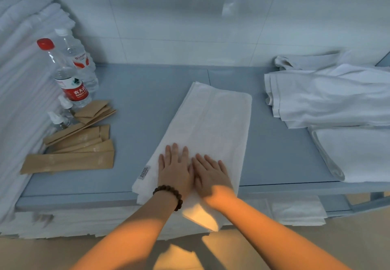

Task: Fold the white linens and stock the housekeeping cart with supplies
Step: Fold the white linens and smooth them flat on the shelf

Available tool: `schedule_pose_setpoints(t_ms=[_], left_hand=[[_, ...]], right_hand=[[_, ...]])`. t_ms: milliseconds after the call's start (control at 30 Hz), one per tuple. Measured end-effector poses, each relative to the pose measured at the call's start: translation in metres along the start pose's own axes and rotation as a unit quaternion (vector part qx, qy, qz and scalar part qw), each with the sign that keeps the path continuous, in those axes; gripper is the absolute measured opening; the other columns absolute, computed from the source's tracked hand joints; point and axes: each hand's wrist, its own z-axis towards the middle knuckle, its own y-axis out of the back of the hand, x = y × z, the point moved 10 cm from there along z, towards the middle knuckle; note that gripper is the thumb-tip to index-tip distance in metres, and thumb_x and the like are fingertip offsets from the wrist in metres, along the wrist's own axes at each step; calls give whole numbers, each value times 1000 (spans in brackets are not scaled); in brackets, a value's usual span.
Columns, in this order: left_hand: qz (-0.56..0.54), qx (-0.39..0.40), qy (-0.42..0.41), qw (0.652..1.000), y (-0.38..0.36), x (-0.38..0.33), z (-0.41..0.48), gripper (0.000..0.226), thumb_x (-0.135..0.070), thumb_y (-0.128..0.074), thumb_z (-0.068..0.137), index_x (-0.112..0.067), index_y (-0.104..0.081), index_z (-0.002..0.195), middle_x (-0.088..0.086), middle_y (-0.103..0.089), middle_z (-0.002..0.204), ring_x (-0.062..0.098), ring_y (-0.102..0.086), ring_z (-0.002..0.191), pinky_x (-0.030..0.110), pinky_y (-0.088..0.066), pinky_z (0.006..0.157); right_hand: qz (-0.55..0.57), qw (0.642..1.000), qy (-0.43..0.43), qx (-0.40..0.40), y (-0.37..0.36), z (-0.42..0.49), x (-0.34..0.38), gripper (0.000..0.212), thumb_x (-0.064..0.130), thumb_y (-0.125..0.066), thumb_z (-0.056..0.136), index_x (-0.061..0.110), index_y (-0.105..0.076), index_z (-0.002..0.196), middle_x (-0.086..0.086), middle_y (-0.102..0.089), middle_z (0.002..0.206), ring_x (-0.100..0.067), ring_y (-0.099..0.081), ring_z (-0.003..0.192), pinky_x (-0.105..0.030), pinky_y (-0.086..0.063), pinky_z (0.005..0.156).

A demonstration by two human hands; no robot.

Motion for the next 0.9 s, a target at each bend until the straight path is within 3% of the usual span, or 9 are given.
schedule_pose_setpoints(t_ms=[67,133,233,333,433,500,700,800,900], left_hand=[[14,-2,19,1000,-3,7,4,61,-45,-20,100,-24,1,153,9,10,161,28,12,147,47,6,118],[23,-10,27,999,-6,9,4,66,-53,-17,96,-28,6,153,7,14,160,30,16,146,52,12,115],[31,-23,38,999,-9,12,5,70,-62,-7,90,-34,16,149,5,19,159,31,21,144,56,17,110],[39,-39,36,998,-9,12,0,72,-64,6,81,-34,27,143,7,19,159,32,22,144,58,18,111],[30,-57,37,997,-11,13,-4,72,-65,2,83,-34,24,145,7,18,159,32,22,143,58,17,111],[30,-63,39,997,-10,14,-3,73,-65,-1,84,-36,18,148,6,19,159,32,24,143,58,17,111],[32,-53,47,997,-8,13,-3,74,-63,-2,82,-36,9,151,6,16,160,32,22,144,58,16,111],[38,-45,57,997,-10,14,-1,75,-64,1,82,-35,10,151,6,17,159,33,22,144,59,15,111],[37,-39,70,996,-13,9,3,77,-64,4,80,-34,13,150,7,19,159,34,24,142,59,18,110]], right_hand=[[9,998,18,-59,26,9,-7,42,23,-36,98,25,-44,140,7,-41,148,-15,-32,136,-34,-21,110],[13,993,64,-101,48,20,-12,41,15,-43,95,21,-51,134,3,-48,141,-19,-39,131,-34,-27,105],[-9,984,152,-91,57,46,-9,43,21,-40,100,24,-41,143,3,-33,153,-16,-26,142,-34,-17,115],[-99,968,231,-1,35,75,-2,47,38,-27,103,35,-21,150,12,-9,159,-9,-1,147,-38,2,119],[-177,944,275,37,22,102,-10,51,51,-16,100,44,-5,149,16,5,159,-7,11,146,-41,12,117],[-202,947,248,29,31,127,-28,53,55,-12,98,45,5,148,17,10,158,-8,13,146,-43,11,117],[-167,985,-45,25,74,163,-109,57,56,-10,98,38,5,150,4,14,160,-17,13,147,-56,6,115],[-140,990,21,-10,63,124,-85,61,61,-4,93,40,8,149,8,17,158,-15,15,146,-55,8,116],[-167,984,65,19,42,81,-90,65,67,3,87,44,12,147,11,18,158,-13,17,146,-54,10,116]])
